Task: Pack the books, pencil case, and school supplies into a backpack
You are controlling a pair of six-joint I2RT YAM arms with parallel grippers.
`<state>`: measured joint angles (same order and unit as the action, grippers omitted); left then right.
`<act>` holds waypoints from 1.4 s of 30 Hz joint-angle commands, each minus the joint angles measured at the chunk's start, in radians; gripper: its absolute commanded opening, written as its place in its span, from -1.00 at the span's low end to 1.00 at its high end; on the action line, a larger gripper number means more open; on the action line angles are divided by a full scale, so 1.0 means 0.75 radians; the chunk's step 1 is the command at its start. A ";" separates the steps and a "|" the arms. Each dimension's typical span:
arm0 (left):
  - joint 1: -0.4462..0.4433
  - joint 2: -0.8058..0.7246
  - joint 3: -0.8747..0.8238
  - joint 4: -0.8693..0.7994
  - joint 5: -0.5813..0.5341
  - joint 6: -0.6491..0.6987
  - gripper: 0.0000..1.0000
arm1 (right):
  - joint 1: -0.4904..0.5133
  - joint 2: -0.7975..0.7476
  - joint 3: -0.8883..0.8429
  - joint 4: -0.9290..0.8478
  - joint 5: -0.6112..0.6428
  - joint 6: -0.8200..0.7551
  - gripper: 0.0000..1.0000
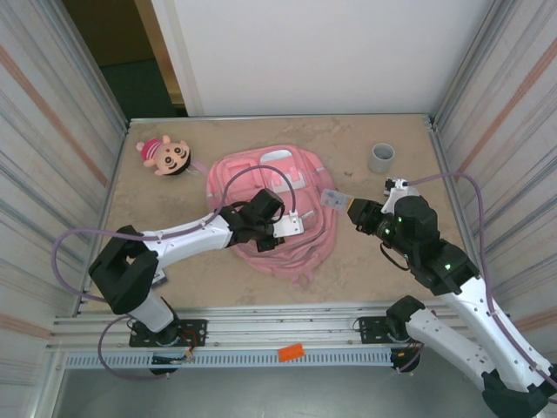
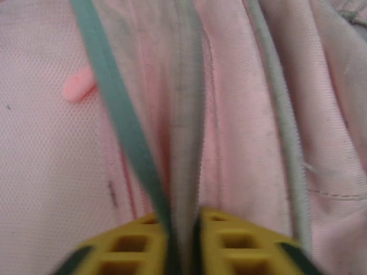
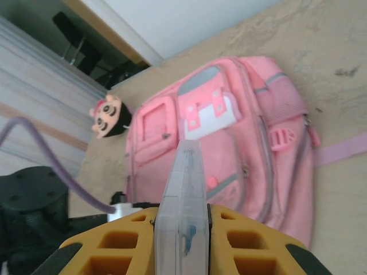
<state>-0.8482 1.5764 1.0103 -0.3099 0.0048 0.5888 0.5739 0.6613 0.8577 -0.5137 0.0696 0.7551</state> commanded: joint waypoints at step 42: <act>0.388 -0.154 0.406 0.196 0.556 -0.885 -1.00 | 0.345 1.242 -0.237 1.802 0.418 0.804 -0.71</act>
<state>-0.5629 1.5002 1.2587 -0.2863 0.3500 -0.0429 0.8089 1.5230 0.6292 0.6670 0.2558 1.2972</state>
